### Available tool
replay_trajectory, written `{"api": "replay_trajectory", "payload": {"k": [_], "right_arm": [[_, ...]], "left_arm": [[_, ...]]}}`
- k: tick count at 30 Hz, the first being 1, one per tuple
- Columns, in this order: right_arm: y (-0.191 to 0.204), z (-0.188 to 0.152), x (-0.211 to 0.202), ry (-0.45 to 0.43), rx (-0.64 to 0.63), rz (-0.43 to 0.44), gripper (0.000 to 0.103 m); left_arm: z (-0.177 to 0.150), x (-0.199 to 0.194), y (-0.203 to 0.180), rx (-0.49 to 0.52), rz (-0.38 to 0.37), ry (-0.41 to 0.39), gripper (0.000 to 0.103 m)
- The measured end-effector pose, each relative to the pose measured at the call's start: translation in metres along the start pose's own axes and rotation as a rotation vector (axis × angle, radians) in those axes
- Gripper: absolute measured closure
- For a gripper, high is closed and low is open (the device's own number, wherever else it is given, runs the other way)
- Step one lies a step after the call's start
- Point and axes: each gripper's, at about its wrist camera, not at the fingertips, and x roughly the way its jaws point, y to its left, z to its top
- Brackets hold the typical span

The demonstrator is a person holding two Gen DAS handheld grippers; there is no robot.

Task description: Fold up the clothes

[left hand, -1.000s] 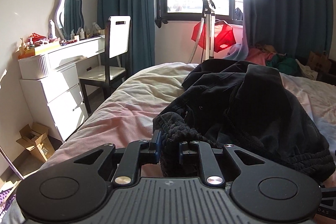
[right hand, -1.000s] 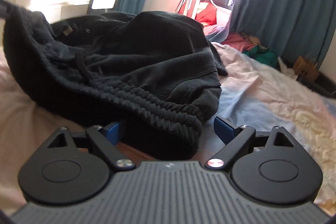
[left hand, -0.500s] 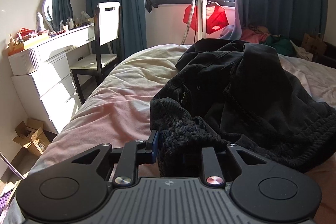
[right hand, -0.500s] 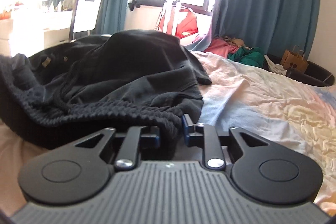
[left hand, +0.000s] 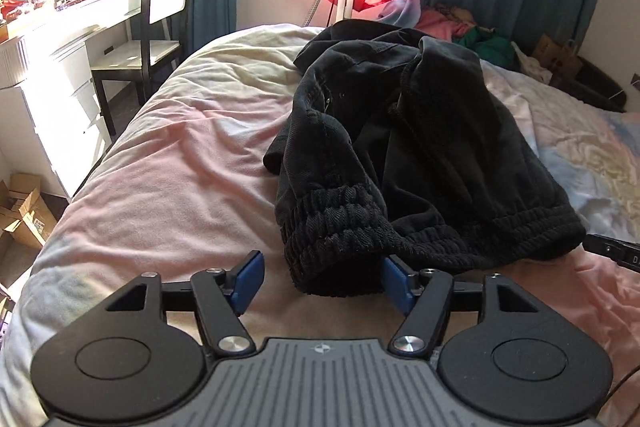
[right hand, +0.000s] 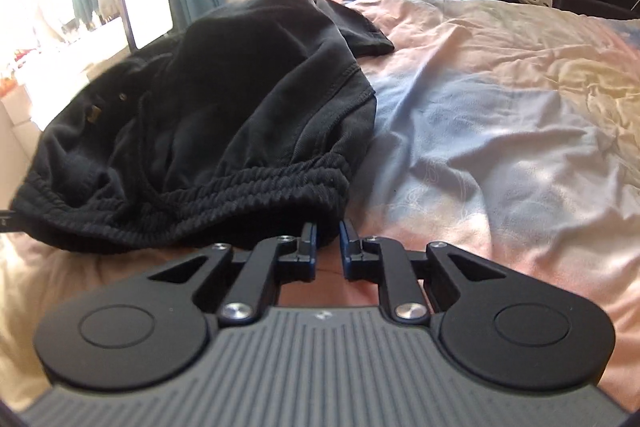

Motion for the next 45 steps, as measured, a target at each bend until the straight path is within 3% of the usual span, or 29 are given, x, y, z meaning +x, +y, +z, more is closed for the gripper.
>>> {"api": "replay_trajectory", "payload": {"k": [1, 6, 10, 11, 12, 14, 18, 20, 22, 23, 26, 29, 31, 34, 39, 41, 44, 45], "right_arm": [[-0.002, 0.001, -0.01, -0.019, 0.014, 0.021, 0.087], [-0.025, 0.012, -0.033, -0.131, 0.158, 0.081, 0.086], [-0.044, 0.018, -0.005, -0.099, 0.319, 0.144, 0.083], [-0.049, 0.019, 0.005, -0.077, 0.367, 0.169, 0.071], [-0.054, 0.018, 0.015, -0.055, 0.415, 0.188, 0.048], [-0.058, 0.016, 0.032, -0.037, 0.477, 0.211, 0.025], [-0.052, 0.014, 0.058, 0.012, 0.469, 0.208, 0.025], [-0.048, 0.012, 0.07, 0.023, 0.454, 0.2, 0.026], [-0.043, 0.008, 0.077, 0.034, 0.438, 0.216, 0.039], [-0.038, 0.008, 0.074, 0.022, 0.413, 0.209, 0.055], [-0.024, 0.01, 0.064, -0.022, 0.343, 0.192, 0.079], [-0.016, 0.018, 0.041, -0.109, 0.322, 0.224, 0.081], [-0.015, 0.023, 0.03, -0.134, 0.319, 0.256, 0.081], [-0.019, 0.021, 0.033, -0.1, 0.339, 0.27, 0.081], [-0.033, 0.002, 0.073, -0.002, 0.432, 0.241, 0.054], [-0.036, -0.002, 0.081, 0.006, 0.447, 0.257, 0.055], [-0.027, 0.001, 0.066, -0.039, 0.424, 0.284, 0.078], [-0.022, 0.001, 0.058, -0.053, 0.426, 0.296, 0.081]], "left_arm": [[0.002, -0.007, 0.002, -0.008, -0.017, -0.024, 0.028], [0.013, -0.032, 0.013, -0.068, -0.105, -0.144, 0.024], [0.018, -0.022, 0.018, -0.127, -0.137, -0.164, 0.017], [0.018, -0.014, 0.017, -0.12, -0.134, -0.147, 0.017], [0.018, -0.004, 0.016, -0.111, -0.131, -0.122, 0.017], [0.017, 0.017, 0.016, -0.095, -0.133, -0.069, 0.017], [0.009, 0.058, 0.019, -0.095, -0.156, 0.015, 0.017], [0.005, 0.069, 0.022, -0.092, -0.176, 0.019, 0.017], [0.002, 0.078, 0.025, -0.115, -0.189, 0.023, 0.018], [0.001, 0.082, 0.027, -0.142, -0.194, 0.026, 0.02], [0.0, 0.087, 0.032, -0.231, -0.202, 0.014, 0.029], [-0.001, 0.086, 0.036, -0.282, -0.2, -0.004, 0.04], [0.0, 0.082, 0.037, -0.295, -0.2, -0.024, 0.054], [0.003, 0.073, 0.037, -0.3, -0.211, -0.063, 0.071], [0.008, 0.067, 0.029, -0.305, -0.167, -0.1, 0.075], [0.009, 0.066, 0.026, -0.302, -0.144, -0.122, 0.076], [0.019, 0.06, 0.027, -0.343, -0.128, -0.176, 0.077], [0.025, 0.057, 0.028, -0.365, -0.114, -0.196, 0.078]]}}
